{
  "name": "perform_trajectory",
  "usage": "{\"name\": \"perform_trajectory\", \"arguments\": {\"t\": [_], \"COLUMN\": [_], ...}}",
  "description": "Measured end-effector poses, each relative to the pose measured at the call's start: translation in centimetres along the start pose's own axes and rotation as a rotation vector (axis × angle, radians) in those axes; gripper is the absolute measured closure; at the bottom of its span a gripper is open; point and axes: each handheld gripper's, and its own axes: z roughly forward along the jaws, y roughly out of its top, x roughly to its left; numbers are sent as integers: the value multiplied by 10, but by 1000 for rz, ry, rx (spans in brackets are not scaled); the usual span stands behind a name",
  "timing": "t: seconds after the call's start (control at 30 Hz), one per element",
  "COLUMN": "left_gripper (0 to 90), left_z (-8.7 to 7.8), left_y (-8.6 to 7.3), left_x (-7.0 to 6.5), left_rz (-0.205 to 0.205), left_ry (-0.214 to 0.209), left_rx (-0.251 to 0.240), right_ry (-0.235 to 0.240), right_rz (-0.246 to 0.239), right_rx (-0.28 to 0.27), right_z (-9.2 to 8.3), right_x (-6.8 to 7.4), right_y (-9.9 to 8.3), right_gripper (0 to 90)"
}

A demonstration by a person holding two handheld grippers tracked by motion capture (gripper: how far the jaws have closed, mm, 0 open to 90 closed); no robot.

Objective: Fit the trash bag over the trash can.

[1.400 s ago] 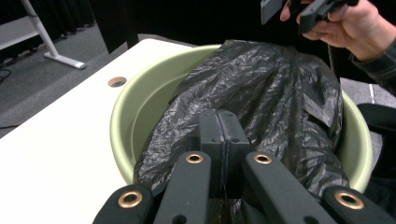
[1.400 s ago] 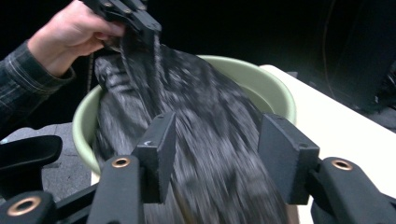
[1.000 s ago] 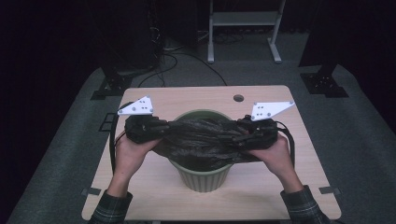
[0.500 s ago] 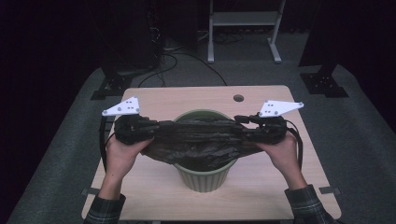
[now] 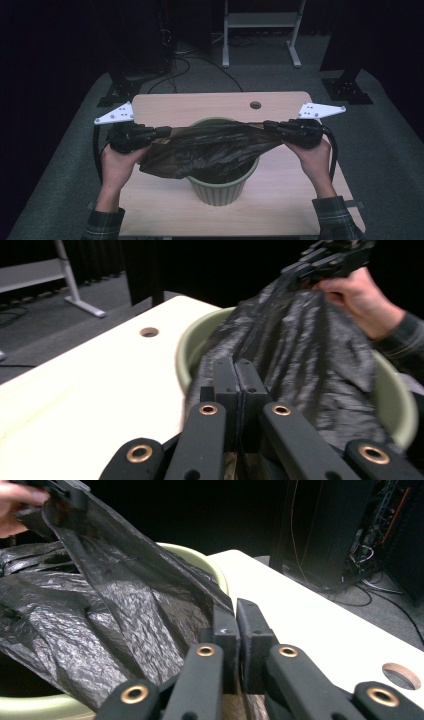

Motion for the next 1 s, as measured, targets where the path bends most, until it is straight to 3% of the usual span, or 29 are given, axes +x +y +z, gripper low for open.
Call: {"name": "perform_trajectory", "arguments": {"t": [0.1,0.27,0.53,0.8,1.0], "left_gripper": [899,899,900,899,899], "left_z": [7,27,53,63,69], "left_y": [0,-3,-12,-31,-46], "left_x": [7,25,49,50,53], "left_rz": [15,5,-48,-61,-71], "left_ry": [38,88,124,113,128], "left_rx": [8,34,87,127,179], "right_ry": [-3,-38,-76,-73,-75], "right_rz": [9,40,114,140,153], "right_rx": [11,35,61,103,141], "right_z": [3,14,31,41,49], "right_x": [-5,-17,-35,-39,-38], "right_y": [1,-3,-12,-28,-39], "right_gripper": [896,897,896,896,897]}}
